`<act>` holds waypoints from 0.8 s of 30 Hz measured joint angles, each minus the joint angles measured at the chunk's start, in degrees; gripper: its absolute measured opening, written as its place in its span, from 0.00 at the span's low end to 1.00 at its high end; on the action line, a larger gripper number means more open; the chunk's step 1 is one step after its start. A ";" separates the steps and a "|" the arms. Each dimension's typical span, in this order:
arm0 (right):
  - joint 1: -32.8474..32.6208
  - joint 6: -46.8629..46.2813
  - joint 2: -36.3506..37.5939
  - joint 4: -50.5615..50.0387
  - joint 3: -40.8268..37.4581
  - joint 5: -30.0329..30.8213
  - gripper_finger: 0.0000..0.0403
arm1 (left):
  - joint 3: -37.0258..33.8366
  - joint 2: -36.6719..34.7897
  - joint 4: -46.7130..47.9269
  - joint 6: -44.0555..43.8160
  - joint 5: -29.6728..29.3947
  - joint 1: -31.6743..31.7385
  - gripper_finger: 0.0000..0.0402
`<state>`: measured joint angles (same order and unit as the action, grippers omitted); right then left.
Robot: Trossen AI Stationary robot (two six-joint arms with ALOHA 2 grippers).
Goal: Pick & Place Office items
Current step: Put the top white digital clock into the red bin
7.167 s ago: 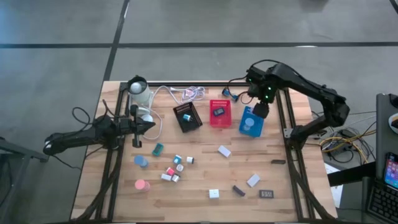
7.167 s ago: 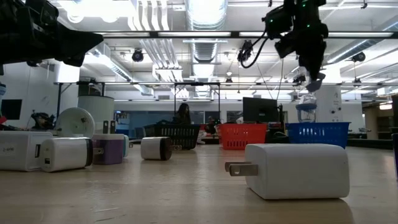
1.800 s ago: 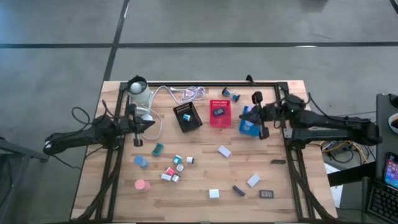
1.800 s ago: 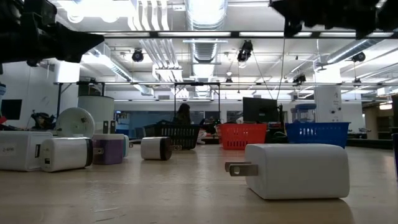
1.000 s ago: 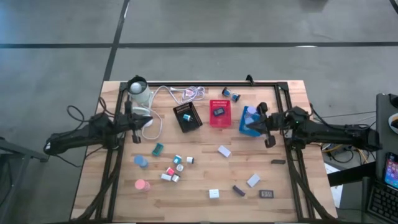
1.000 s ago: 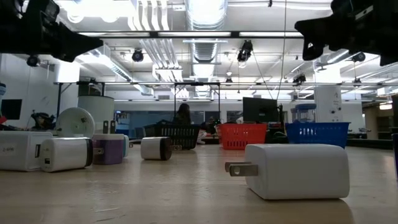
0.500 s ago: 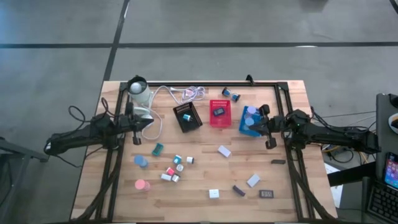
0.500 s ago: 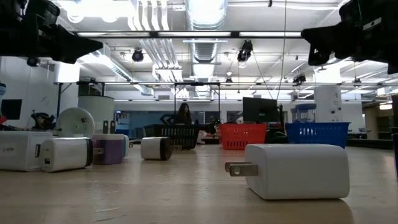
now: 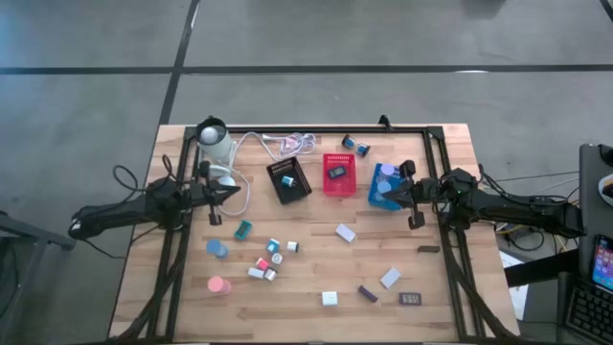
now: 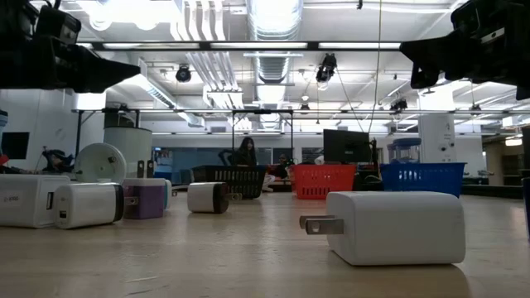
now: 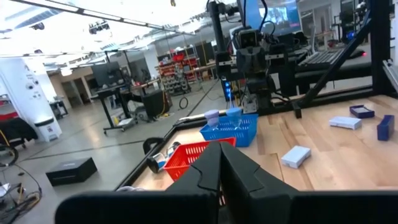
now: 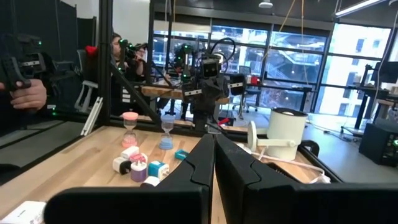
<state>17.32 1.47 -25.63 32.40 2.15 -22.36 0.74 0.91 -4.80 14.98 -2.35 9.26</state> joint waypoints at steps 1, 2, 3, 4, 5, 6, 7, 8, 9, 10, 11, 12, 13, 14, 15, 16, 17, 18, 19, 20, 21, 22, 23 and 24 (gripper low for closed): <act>0.00 0.03 -0.02 -0.02 0.00 -0.01 0.02 | -0.12 -0.02 -0.26 -0.04 0.10 0.00 0.02; 0.00 0.07 -0.04 -0.02 0.00 0.01 0.02 | -0.17 -0.02 -0.61 -0.16 0.46 0.00 0.03; 0.00 0.23 -0.04 -0.02 0.00 0.01 0.02 | -0.18 -0.02 -0.91 -0.38 1.07 0.00 0.03; 0.00 0.25 -0.04 -0.04 0.00 0.01 0.02 | -0.18 -0.02 -1.07 -0.53 1.52 0.00 0.03; -0.02 0.36 -0.04 -0.04 0.00 0.01 0.02 | -0.16 -0.02 -0.99 -0.84 1.64 -0.02 0.03; -0.02 0.49 -0.04 -0.04 0.00 0.01 0.02 | -0.13 -0.02 -0.85 -1.01 1.64 -0.02 0.04; -0.02 0.63 -0.04 -0.04 0.00 0.03 0.02 | -0.08 -0.02 -0.82 -1.14 1.64 -0.02 0.04; -0.02 0.68 -0.04 -0.04 0.00 0.10 0.02 | -0.03 -0.02 -0.83 -1.16 1.64 -0.02 0.03; -0.02 0.71 -0.04 -0.04 0.00 0.27 0.02 | -0.03 -0.02 -0.94 -1.16 1.64 -0.02 0.03; -0.02 0.70 -0.04 -0.04 0.00 0.40 0.02 | -0.03 -0.02 -1.00 -1.17 1.64 -0.02 0.03; -0.02 0.71 -0.04 -0.04 0.00 0.65 0.02 | -0.03 -0.02 -1.01 -1.14 1.64 -0.02 0.03; -0.02 0.70 -0.04 -0.04 0.00 0.89 0.02 | -0.05 -0.02 -0.99 -1.03 1.64 -0.02 0.02; -0.02 0.71 -0.04 -0.04 0.00 1.00 0.02 | -0.05 -0.02 -1.01 -0.84 1.64 -0.02 0.02; -0.02 0.71 -0.04 -0.04 0.00 1.15 0.02 | -0.05 -0.02 -1.01 -0.81 1.64 -0.02 0.02; -0.02 0.71 -0.04 -0.04 0.00 1.20 0.02 | -0.05 -0.02 -1.07 -0.77 1.64 -0.02 0.02; -0.02 0.71 -0.04 -0.04 0.00 1.33 0.02 | -0.05 -0.02 -1.20 -0.76 1.64 -0.02 0.02; -0.02 0.76 -0.04 -0.04 0.00 1.36 0.02 | -0.05 -0.02 -1.26 -0.74 1.64 -0.02 0.02; -0.02 0.95 -0.04 -0.04 0.00 1.40 0.02 | -0.05 -0.02 -1.29 -0.71 1.64 -0.02 0.03; -0.02 1.25 -0.04 -0.04 0.00 1.41 0.02 | -0.05 -0.02 -1.28 -0.70 1.64 -0.02 0.03; -0.02 1.40 -0.06 -0.04 0.00 1.41 0.02 | -0.05 -0.02 -1.27 -0.69 1.64 -0.02 0.03; -0.02 1.52 -0.09 -0.04 0.00 1.41 0.02 | -0.05 -0.02 -1.32 -0.68 1.64 -0.02 0.03; -0.02 1.52 -0.09 -0.04 0.00 1.43 0.02 | -0.05 -0.02 -1.38 -0.68 1.64 -0.02 0.03; -0.02 1.52 -0.09 -0.04 0.00 1.47 0.02 | -0.05 -0.02 -1.47 -0.68 1.64 -0.02 0.03; -0.02 1.53 -0.09 -0.05 0.00 1.50 0.02 | -0.05 -0.02 -1.51 -0.68 1.64 -0.02 0.03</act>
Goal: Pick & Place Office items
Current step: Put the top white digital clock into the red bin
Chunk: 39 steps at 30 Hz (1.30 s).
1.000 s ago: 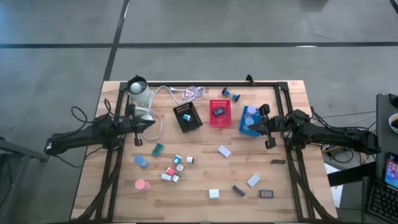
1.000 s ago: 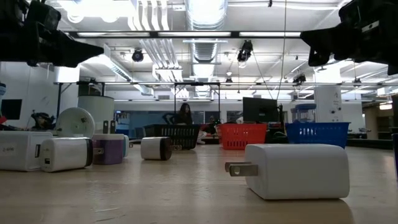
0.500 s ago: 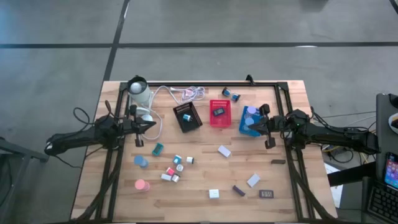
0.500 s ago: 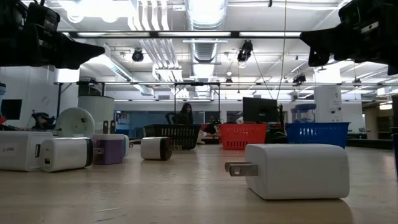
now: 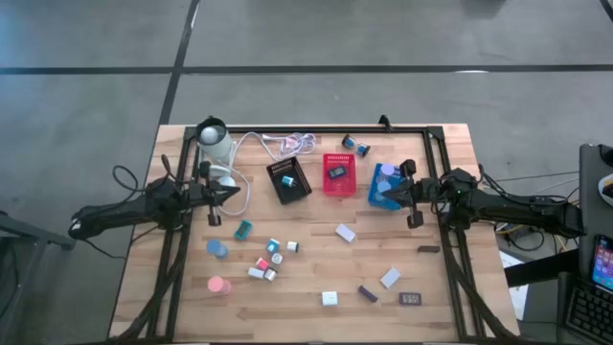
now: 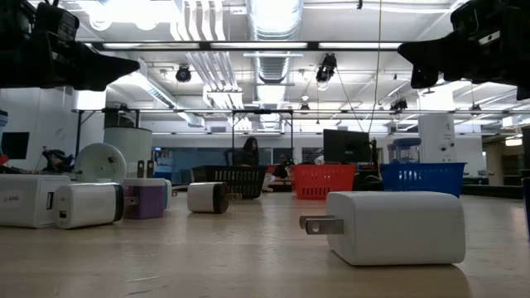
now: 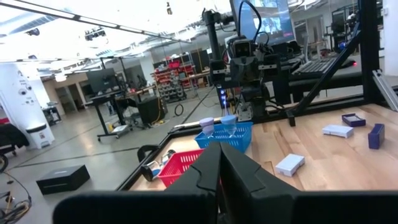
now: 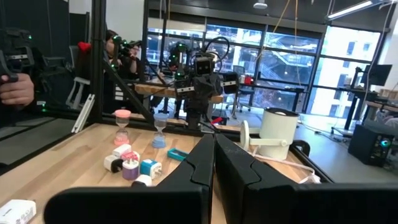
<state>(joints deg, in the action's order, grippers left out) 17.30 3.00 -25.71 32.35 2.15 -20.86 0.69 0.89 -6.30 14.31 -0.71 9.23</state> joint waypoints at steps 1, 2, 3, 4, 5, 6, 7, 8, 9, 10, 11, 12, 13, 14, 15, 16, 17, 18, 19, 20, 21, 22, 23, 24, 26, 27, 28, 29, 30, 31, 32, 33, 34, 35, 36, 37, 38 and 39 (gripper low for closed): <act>0.00 0.00 0.00 0.01 0.00 0.00 0.02 | 0.00 0.00 -0.08 0.00 0.00 0.00 0.03; 0.00 0.00 0.00 0.01 0.00 0.02 0.02 | 0.00 0.00 -0.13 0.02 0.00 0.00 0.02; 0.00 0.01 0.00 0.01 0.00 0.02 0.02 | 0.00 0.00 -0.13 0.02 0.00 0.00 0.02; 0.00 0.01 0.00 0.00 -0.01 0.01 0.02 | 0.00 0.00 -0.13 0.01 0.00 0.00 0.02; 0.00 0.01 0.00 -0.01 -0.02 0.02 0.02 | 0.00 0.00 -0.13 0.02 0.00 0.00 0.02; 0.00 0.01 0.00 0.01 -0.01 0.00 0.02 | 0.00 0.00 -0.13 0.01 0.00 0.00 0.02; 0.00 0.01 0.00 0.01 0.00 0.00 0.02 | 0.00 0.00 -0.13 0.02 0.00 0.00 0.02; 0.00 0.01 0.00 0.01 0.00 0.00 0.02 | 0.00 0.00 -0.13 0.02 0.00 0.00 0.03; 0.00 0.01 0.00 -0.01 -0.01 0.00 0.02 | 0.00 0.00 -0.13 -0.02 0.00 0.00 0.03; -0.02 0.01 0.00 -0.05 -0.01 0.00 0.02 | 0.00 0.00 -0.13 -0.14 0.00 0.00 0.03; -0.07 -0.01 0.00 -0.09 -0.02 -0.02 0.02 | 0.00 0.00 -0.15 -0.35 0.00 0.00 0.03; -0.16 -0.11 0.00 -0.14 0.00 -0.16 0.02 | 0.00 0.00 -0.18 -0.46 0.01 0.00 0.03; -0.32 -0.24 -0.16 -0.42 0.10 -0.35 0.02 | 0.00 0.00 -0.24 -0.46 0.02 0.00 0.03; -0.63 -0.25 -0.45 -0.60 0.42 -0.39 0.02 | 0.00 0.00 -0.39 -0.46 0.02 0.00 0.03; -0.96 -0.25 -0.89 -0.71 1.15 -0.29 0.02 | 0.00 0.00 -0.66 -0.52 0.02 0.00 0.03; -1.24 -0.34 -1.43 -0.74 2.09 -0.07 0.02 | 0.00 0.00 -0.97 -0.72 0.02 0.00 0.03; -1.59 -0.60 -2.20 -0.93 3.22 0.06 0.02 | 0.00 0.02 -1.17 -0.88 0.02 0.00 0.02; -2.07 -0.66 -3.18 -1.46 4.65 0.25 0.02 | 0.00 0.01 -1.19 -0.89 0.03 0.00 0.02; -2.52 -0.23 -4.29 -2.85 6.42 0.32 0.02 | 0.00 0.00 -1.15 -0.91 0.02 0.00 0.02; -3.01 0.84 -5.54 -5.36 8.47 0.39 0.02 | 0.00 0.01 -1.14 -0.93 0.02 0.00 0.02; -3.43 2.16 -6.86 -8.72 10.88 0.46 0.02 | 0.00 0.00 -1.14 -1.01 0.04 0.00 0.02; -3.77 3.29 -8.31 -12.81 13.57 0.93 0.02 | 0.00 0.00 -1.13 -1.16 0.02 0.00 0.02; -4.14 4.28 -9.81 -17.05 16.45 1.81 0.02 | 0.00 0.00 -1.11 -1.23 0.02 0.00 0.03; -4.50 5.19 -11.49 -21.27 19.56 2.58 0.02 | 0.00 0.00 -1.05 -1.27 0.02 0.00 0.03; -5.27 7.05 -15.08 -29.41 25.83 4.00 0.02 | 0.00 0.02 -1.05 -1.29 0.02 0.00 0.03; -5.76 7.89 -17.01 -33.51 28.73 4.44 0.02 | 0.00 0.00 -1.01 -1.29 0.02 0.00 0.03; -6.16 8.69 -18.99 -37.33 31.58 4.48 0.02 | 0.00 0.00 -1.01 -1.29 0.02 0.00 0.03; -6.53 9.40 -21.06 -41.16 34.45 4.53 0.02 | 0.00 0.01 -0.98 -1.29 0.02 0.00 0.03; -6.77 9.87 -23.00 -44.82 37.24 4.55 0.02 | 0.00 0.00 -0.97 -1.29 0.02 0.00 0.03; -6.97 10.01 -25.03 -48.54 40.23 4.60 0.02 | 0.00 0.00 -0.96 -1.29 0.02 0.00 0.03; -6.99 10.26 -27.08 -51.93 43.27 4.71 0.02 | 0.00 0.00 -0.94 -1.29 0.02 0.00 0.02; -7.18 10.53 -29.11 -55.78 46.16 5.01 0.02 | 0.00 0.01 -0.94 -1.29 0.02 0.00 0.02; -7.56 11.01 -31.27 -59.62 48.83 5.83 0.02 | 0.00 0.00 -0.92 -1.29 0.02 0.00 0.02; -7.95 11.77 -33.52 -63.23 51.40 6.55 0.02 | 0.00 0.00 -0.92 -1.29 0.02 0.00 0.03; -8.51 12.65 -35.80 -66.67 53.90 7.25 0.03 | 0.00 0.00 -0.92 -1.27 0.02 0.00 0.03; -9.10 13.59 -37.92 -69.54 56.12 7.69 0.04 | 0.00 0.02 -0.88 -1.29 0.01 0.00 0.03; -9.78 14.27 -40.30 -72.46 58.52 7.82 0.06 | 0.00 0.00 -0.88 -1.29 0.02 0.02 0.03; -10.35 14.67 -42.38 -74.80 60.84 7.82 0.08 | 0.00 0.02 -0.88 -1.29 0.02 0.02 0.03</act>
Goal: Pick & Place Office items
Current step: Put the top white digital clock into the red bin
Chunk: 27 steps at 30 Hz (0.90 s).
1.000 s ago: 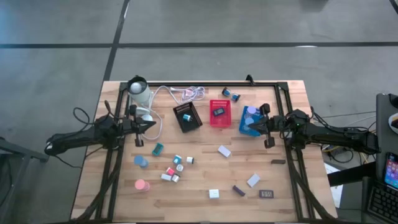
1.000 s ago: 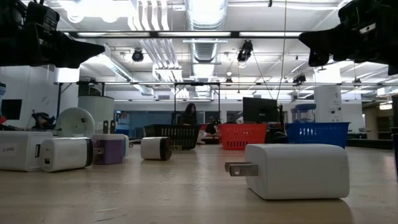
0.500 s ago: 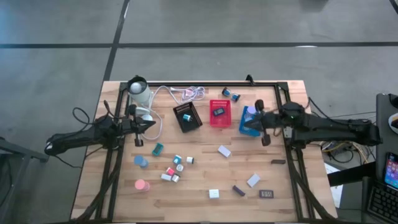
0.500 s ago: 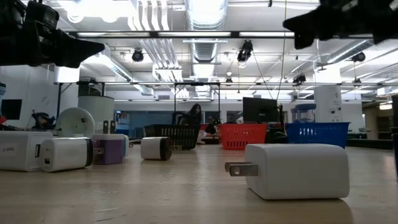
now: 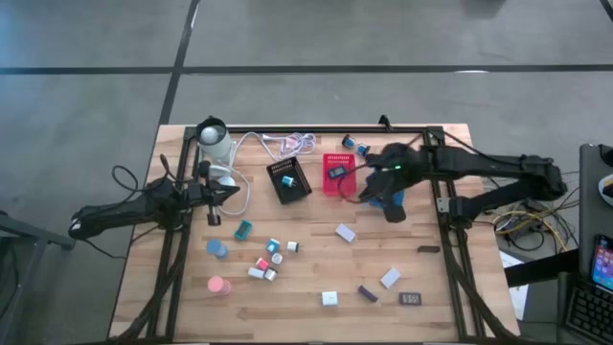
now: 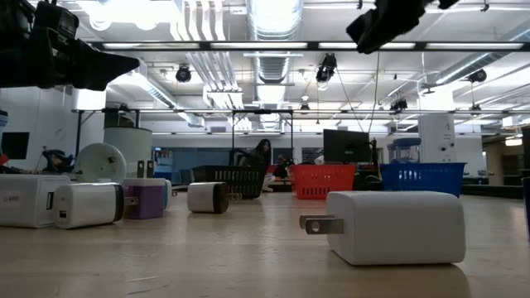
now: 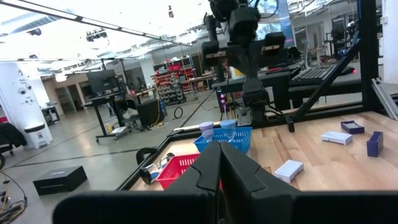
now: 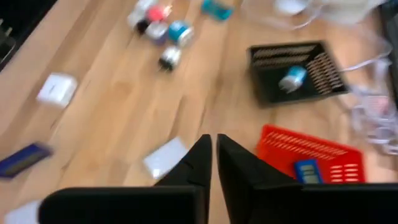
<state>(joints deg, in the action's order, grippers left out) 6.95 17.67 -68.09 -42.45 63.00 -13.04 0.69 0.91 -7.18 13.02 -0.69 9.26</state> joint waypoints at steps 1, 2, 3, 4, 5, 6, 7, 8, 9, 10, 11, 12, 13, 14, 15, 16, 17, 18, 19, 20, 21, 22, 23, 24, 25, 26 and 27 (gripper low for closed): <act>-0.58 0.22 -2.05 -2.28 2.19 0.00 0.10 | 0.00 0.00 0.01 0.02 0.00 0.00 0.03; -1.28 0.35 -4.34 -4.70 4.54 0.12 0.13 | 0.00 0.00 0.02 0.00 0.00 0.00 0.03; -2.01 0.35 -6.41 -6.79 6.67 0.91 0.16 | 0.00 0.00 0.00 0.02 0.00 0.00 0.03; -2.77 0.39 -8.43 -8.38 8.65 1.85 0.19 | 0.00 -0.02 0.02 0.00 0.00 0.00 0.02; -3.55 0.65 -10.39 -9.86 10.53 2.92 0.22 | 0.00 -0.01 0.02 0.01 0.00 0.00 0.02; -4.27 1.26 -12.12 -11.31 12.16 4.00 0.26 | 0.00 -0.02 0.00 0.00 0.00 0.00 0.02; -4.94 2.16 -13.80 -12.46 13.65 4.48 0.29 | 0.00 -0.01 0.01 0.01 0.00 0.00 0.03; -5.51 3.05 -15.41 -13.38 14.99 4.48 0.33 | 0.00 -0.02 0.02 0.00 0.00 0.00 0.03; -6.05 3.81 -16.99 -14.21 16.13 4.52 0.37 | 0.00 -0.01 0.00 0.00 0.00 0.00 0.03; -6.57 4.40 -18.47 -14.67 17.06 4.53 0.40 | 0.00 0.00 0.03 0.02 0.00 0.00 0.03; -7.08 5.09 -19.86 -14.78 17.84 4.58 0.44 | 0.00 -0.02 0.09 0.02 0.00 0.00 0.03; -7.53 5.81 -21.18 -14.78 18.43 4.60 0.48 | 0.00 0.00 0.15 0.02 -0.02 0.00 0.03; -7.96 6.61 -22.33 -14.85 18.86 4.60 0.51 | 0.00 -0.02 0.19 0.02 0.00 -0.02 0.03; -8.41 7.24 -23.46 -15.34 19.26 4.54 0.54 | 0.00 -0.02 0.24 0.02 0.00 0.00 0.02; -8.91 7.96 -24.59 -15.88 19.57 4.27 0.57 | 0.00 0.00 0.31 0.02 0.00 -0.01 0.02; -9.41 8.41 -25.61 -16.04 19.77 4.03 0.60 | 0.00 0.00 0.34 0.02 0.00 0.00 0.02; -9.93 8.84 -26.66 -15.91 19.85 4.00 0.63 | 0.00 -0.01 0.37 0.01 0.00 -0.01 0.03; -10.36 9.14 -27.62 -15.81 19.85 3.96 0.66 | 0.00 -0.02 0.47 -0.06 -0.01 -0.01 0.03; -10.86 9.24 -28.54 -15.85 19.85 3.94 0.68 | 0.00 -0.02 0.51 -0.22 -0.02 0.00 0.03; -11.28 9.60 -29.55 -15.87 19.85 3.96 0.70 | 0.00 -0.01 0.58 -0.27 0.00 0.00 0.03; -11.59 10.01 -30.36 -15.90 19.84 4.04 0.72 | 0.00 -0.02 0.60 -0.29 0.00 0.00 0.03; -11.80 10.77 -31.09 -15.92 19.67 4.13 0.74 | 0.00 0.00 0.57 -0.31 -0.02 0.00 0.03; -12.00 11.69 -32.05 -16.10 19.55 4.23 0.75 | 0.00 -0.02 0.57 -0.35 -0.02 0.00 0.03; -12.18 12.54 -32.85 -16.10 19.47 4.30 0.77 | 0.00 0.00 0.57 -0.39 -0.02 -0.02 0.03; -12.39 13.05 -33.67 -15.97 19.36 4.61 0.78 | -0.02 -0.02 0.58 -0.39 0.00 0.00 0.02; -12.59 13.67 -34.56 -16.02 19.30 5.11 0.79 | -0.02 -0.01 0.57 -0.42 -0.02 -0.01 0.02; -12.77 14.17 -35.38 -16.04 19.26 5.64 0.80 | -0.02 -0.01 0.55 -0.42 -0.01 0.00 0.02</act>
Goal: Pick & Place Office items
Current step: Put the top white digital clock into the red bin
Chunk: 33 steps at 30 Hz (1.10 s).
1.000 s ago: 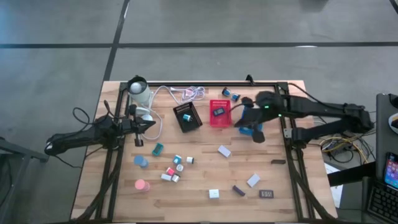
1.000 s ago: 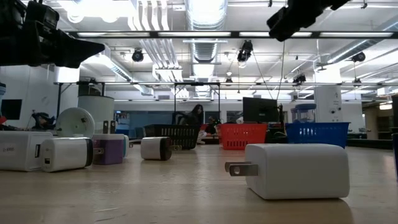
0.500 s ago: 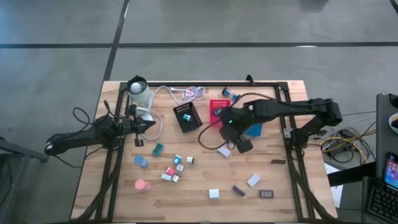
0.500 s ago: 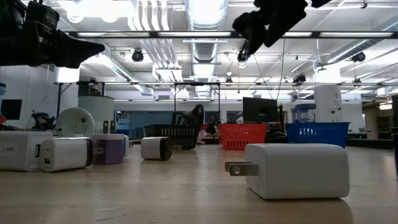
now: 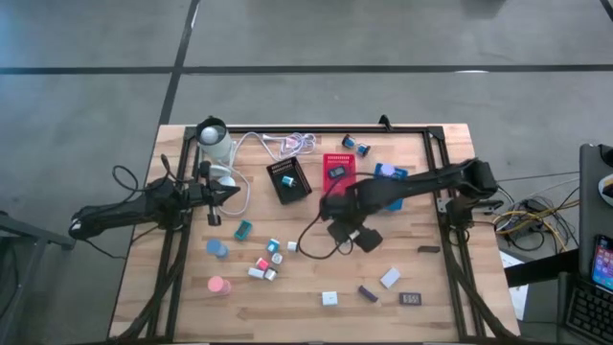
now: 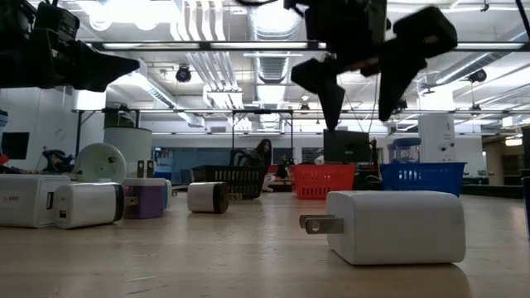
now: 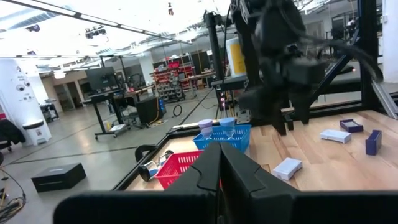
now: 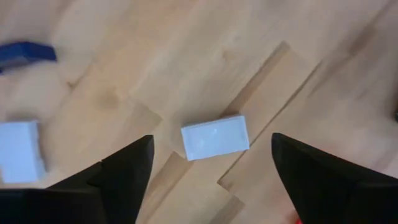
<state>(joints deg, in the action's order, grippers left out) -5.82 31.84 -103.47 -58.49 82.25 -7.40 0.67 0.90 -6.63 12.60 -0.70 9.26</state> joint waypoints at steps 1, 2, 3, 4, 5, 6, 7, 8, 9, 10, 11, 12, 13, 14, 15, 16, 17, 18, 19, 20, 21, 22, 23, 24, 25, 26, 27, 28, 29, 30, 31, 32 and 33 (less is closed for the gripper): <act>-0.15 0.49 -0.83 0.02 -0.02 0.09 0.82 | 0.00 -0.01 0.03 0.00 -0.01 0.00 0.03; -0.23 0.88 -1.64 0.12 -0.02 0.12 0.82 | 0.00 0.00 0.04 0.00 -0.01 0.00 0.03; -0.25 1.09 -2.46 0.14 -0.02 0.28 0.83 | 0.00 -0.01 0.01 0.00 -0.01 0.00 0.03; -0.25 1.18 -3.32 0.16 -0.02 0.62 0.84 | 0.00 -0.01 0.00 0.00 0.01 0.00 0.03; -0.22 1.18 -4.07 0.14 -0.04 1.28 0.85 | 0.00 -0.01 0.02 0.00 -0.01 0.00 0.03; -0.21 1.22 -4.94 0.12 -0.06 1.62 0.85 | 0.00 -0.01 0.02 0.00 -0.01 0.00 0.03; -0.16 1.40 -5.62 0.12 -0.08 1.66 0.86 | 0.00 0.01 0.00 0.00 -0.01 0.00 0.03; -0.16 1.54 -6.21 0.09 -0.10 1.81 0.86 | 0.00 0.00 0.02 0.00 0.00 0.00 0.02; -0.16 1.69 -6.86 0.06 -0.13 1.99 0.87 | 0.00 -0.01 0.02 0.00 -0.01 0.00 0.02; -0.18 2.06 -7.44 -0.03 -0.15 2.57 0.87 | 0.00 0.00 0.02 0.00 -0.01 0.00 0.02; -0.22 2.57 -7.94 -0.22 -0.19 3.15 0.87 | 0.00 0.00 0.02 0.00 0.01 0.00 0.02; -0.22 3.12 -8.51 -0.37 -0.31 3.42 0.88 | 0.00 0.00 0.04 0.00 -0.01 0.00 0.03; -0.20 3.67 -9.10 -0.47 -0.36 4.11 0.88 | 0.00 0.01 0.04 0.00 -0.01 0.00 0.03; -0.20 4.15 -9.65 -0.45 -0.47 5.00 0.88 | 0.00 0.01 0.04 0.01 0.01 0.00 0.03; -0.18 4.42 -10.20 -0.49 -0.66 5.67 0.88 | 0.00 0.01 0.07 0.00 0.01 0.00 0.03; -0.18 4.45 -10.74 -0.68 -0.72 6.25 0.88 | 0.00 0.01 0.07 0.00 -0.01 0.00 0.03; -0.15 4.43 -11.33 -0.78 -0.76 6.34 0.88 | 0.00 0.01 0.11 0.00 0.01 0.00 0.03; -0.10 4.39 -11.84 -0.71 -0.79 6.48 0.88 | 0.00 0.01 0.17 0.00 0.01 0.00 0.03; -0.03 4.35 -11.94 -0.61 -0.97 7.27 0.88 | 0.00 0.01 0.17 0.00 0.00 0.00 0.03; 0.05 4.30 -12.02 -0.60 -1.16 7.45 0.88 | 0.00 0.01 0.17 0.00 0.01 0.00 0.03; 0.14 4.36 -12.14 -0.47 -1.44 7.49 0.88 | 0.00 0.01 0.17 0.00 0.00 0.00 0.03; 0.21 4.39 -12.14 0.22 -1.77 7.60 0.88 | 0.00 0.01 0.18 0.01 -0.01 0.00 0.03; 0.28 4.39 -12.04 0.89 -2.15 7.67 0.88 | 0.00 0.01 0.18 0.00 0.01 0.00 0.03; 0.30 4.40 -11.92 1.38 -2.55 7.66 0.87 | 0.00 0.04 0.17 0.00 0.01 0.00 0.03; 0.30 4.47 -11.75 1.87 -2.84 7.67 0.87 | 0.00 0.08 0.17 0.00 0.01 0.00 0.03; 0.28 4.55 -11.49 2.43 -3.02 7.65 0.87 | 0.00 0.08 0.20 0.00 0.01 0.00 0.03; 0.24 4.61 -11.33 2.78 -3.14 7.63 0.87 | 0.00 0.08 0.20 0.02 0.01 0.00 0.03; 0.20 4.65 -11.27 2.94 -3.29 7.62 0.86 | 0.00 0.08 0.20 0.00 -0.01 0.00 0.03; 0.19 4.69 -11.35 3.13 -3.46 7.60 0.86 | 0.00 0.08 0.20 0.01 0.00 0.00 0.03; 0.19 4.82 -11.54 3.51 -3.56 7.57 0.86 | 0.00 0.08 0.20 0.00 0.01 0.00 0.02; 0.20 4.94 -11.75 4.05 -3.69 7.57 0.85 | 0.00 0.10 0.20 0.00 -0.01 0.00 0.02; 0.22 5.02 -11.79 4.63 -3.90 7.45 0.85 | 0.00 0.10 0.20 0.00 -0.01 0.00 0.02; 0.26 5.15 -11.79 5.43 -4.26 7.41 0.85 | 0.00 0.10 0.20 -0.11 0.01 0.00 0.03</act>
<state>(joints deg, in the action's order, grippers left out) -5.56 36.99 -115.26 -53.05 77.99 0.01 0.67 0.99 -6.44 12.49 -0.69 9.26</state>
